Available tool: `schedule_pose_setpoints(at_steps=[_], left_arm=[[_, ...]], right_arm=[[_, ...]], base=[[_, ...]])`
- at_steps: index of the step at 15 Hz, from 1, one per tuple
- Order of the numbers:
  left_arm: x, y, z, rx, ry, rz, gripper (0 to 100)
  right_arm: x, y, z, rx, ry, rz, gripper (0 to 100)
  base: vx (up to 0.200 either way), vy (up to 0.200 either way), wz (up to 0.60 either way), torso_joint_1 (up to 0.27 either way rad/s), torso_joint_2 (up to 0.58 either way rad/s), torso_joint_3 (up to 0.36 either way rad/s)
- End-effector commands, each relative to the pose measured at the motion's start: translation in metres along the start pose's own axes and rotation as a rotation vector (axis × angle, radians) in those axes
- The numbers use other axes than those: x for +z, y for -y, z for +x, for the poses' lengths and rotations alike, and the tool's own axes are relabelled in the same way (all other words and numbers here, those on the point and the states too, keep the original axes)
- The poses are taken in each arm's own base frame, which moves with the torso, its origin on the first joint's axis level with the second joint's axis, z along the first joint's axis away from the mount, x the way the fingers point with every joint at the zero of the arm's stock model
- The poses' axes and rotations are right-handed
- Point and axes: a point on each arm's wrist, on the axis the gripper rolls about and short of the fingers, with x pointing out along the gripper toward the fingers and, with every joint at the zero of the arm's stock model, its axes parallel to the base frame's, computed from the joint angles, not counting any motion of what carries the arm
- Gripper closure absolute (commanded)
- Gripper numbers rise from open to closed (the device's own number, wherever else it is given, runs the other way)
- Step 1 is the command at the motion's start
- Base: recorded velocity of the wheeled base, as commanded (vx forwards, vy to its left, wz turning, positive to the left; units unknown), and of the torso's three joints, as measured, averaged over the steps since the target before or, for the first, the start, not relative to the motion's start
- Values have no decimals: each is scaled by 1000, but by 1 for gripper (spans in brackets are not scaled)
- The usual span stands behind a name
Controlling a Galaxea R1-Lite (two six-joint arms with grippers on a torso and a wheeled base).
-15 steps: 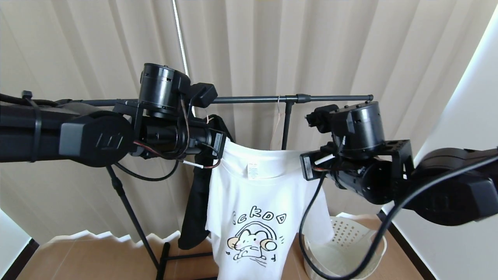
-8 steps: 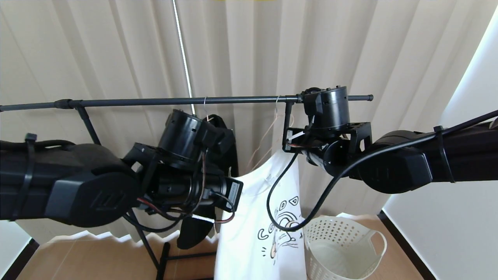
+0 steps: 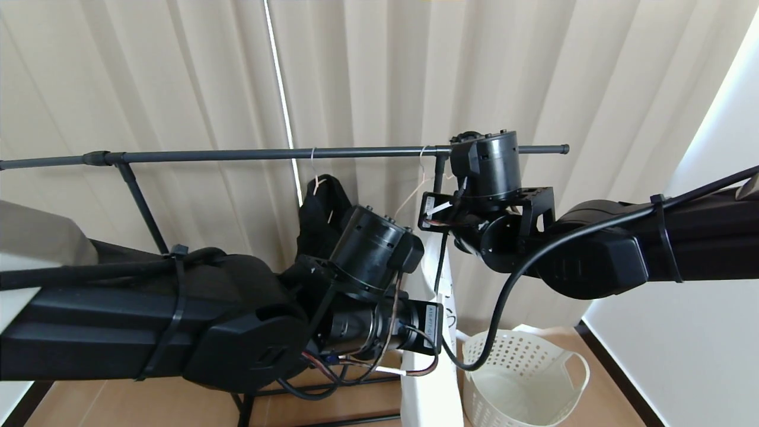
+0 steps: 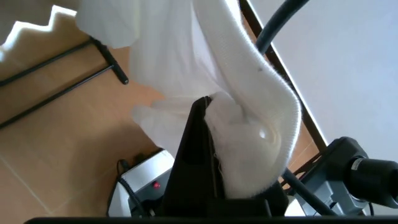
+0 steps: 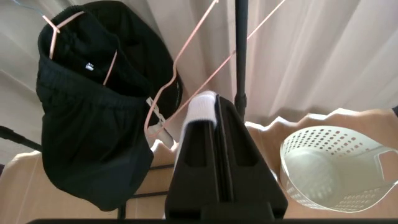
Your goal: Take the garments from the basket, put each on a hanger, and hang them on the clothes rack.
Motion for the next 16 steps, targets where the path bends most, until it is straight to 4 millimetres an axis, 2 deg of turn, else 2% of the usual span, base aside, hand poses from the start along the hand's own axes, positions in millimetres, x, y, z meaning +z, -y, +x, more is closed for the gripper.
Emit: schedule_pose_setpoints(at_steps=[1,3,7,9,12,13,15,16], left_arm=[[-4,2,7,8,-12,8,100],[-4,-1,7,33,-5,6,100],[9,-22,5,132,49,68,100],[25,-40,4,163,124,136,100],[38,-41,9,157,197,190,100],[37,-40,10,155,194,193,0],[36,-40,9,156,189,206,0],[35,-40,7,158,188,206,0]], right_arm=[[0,0,0,-1,1,1,100],[4,4,0,-23,13,6,100],[10,28,2,-111,25,-43,100],[16,44,-11,-136,23,-124,100],[14,58,-30,-143,2,-202,100],[16,60,-34,-142,6,-211,100],[17,65,-41,-145,5,-236,100],[16,76,-42,-169,-7,-285,100]], base=[[0,0,0,0,0,0],[0,0,0,0,0,0],[0,0,0,0,0,0],[0,0,0,0,0,0],[0,0,0,0,0,0],[0,0,0,0,0,0],[0,0,0,0,0,0],[0,0,0,0,0,0]])
